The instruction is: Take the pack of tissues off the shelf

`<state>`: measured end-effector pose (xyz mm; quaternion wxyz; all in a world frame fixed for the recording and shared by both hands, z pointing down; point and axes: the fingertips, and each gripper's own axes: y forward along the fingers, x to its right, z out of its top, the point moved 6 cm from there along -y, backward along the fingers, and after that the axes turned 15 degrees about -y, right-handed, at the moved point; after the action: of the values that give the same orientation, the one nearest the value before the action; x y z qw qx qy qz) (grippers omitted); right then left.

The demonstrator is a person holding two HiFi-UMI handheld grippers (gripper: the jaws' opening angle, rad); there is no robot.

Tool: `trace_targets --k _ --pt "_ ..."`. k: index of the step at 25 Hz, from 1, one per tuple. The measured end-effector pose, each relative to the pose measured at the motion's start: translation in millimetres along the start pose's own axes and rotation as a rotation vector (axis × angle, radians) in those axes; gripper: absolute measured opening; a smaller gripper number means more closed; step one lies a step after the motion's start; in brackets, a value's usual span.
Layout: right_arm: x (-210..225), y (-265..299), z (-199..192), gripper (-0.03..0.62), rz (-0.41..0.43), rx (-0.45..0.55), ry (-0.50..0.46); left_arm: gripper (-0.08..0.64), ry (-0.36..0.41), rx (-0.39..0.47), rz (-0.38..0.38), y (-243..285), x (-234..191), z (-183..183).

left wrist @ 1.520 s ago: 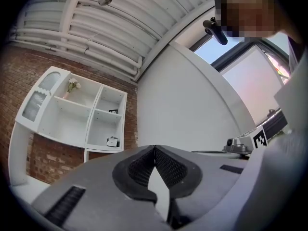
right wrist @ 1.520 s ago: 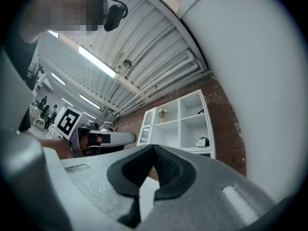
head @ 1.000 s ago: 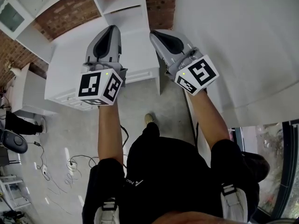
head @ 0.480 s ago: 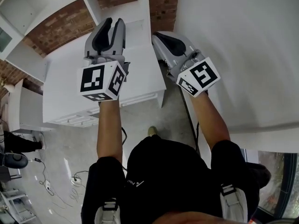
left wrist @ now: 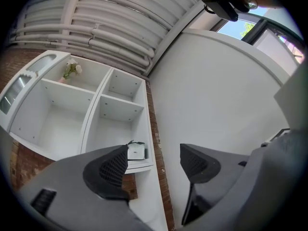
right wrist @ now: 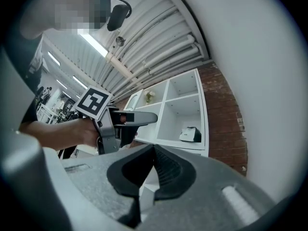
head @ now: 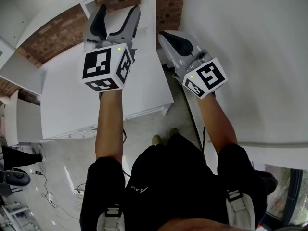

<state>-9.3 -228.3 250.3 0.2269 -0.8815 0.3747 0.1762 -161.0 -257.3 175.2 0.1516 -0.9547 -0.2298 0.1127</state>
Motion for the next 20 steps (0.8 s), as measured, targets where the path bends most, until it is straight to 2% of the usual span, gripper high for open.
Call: trace_targets --k 5,13,17,20 --pt "22.2 8.2 -18.6 0.002 0.008 0.016 0.011 0.382 0.003 -0.009 0.042 37.1 -6.2 -6.6" --pt "72.8 32.6 -43.7 0.002 0.045 0.069 0.011 0.452 -0.008 -0.026 0.185 112.0 -29.6 -11.6" --pt "98.0 38.8 -53.1 0.002 0.077 0.099 0.006 0.480 0.026 -0.031 0.272 146.1 -38.3 -12.7" --pt "112.5 40.4 -59.6 0.002 0.088 0.107 0.007 0.489 0.045 -0.043 0.308 168.8 -40.1 -11.8"
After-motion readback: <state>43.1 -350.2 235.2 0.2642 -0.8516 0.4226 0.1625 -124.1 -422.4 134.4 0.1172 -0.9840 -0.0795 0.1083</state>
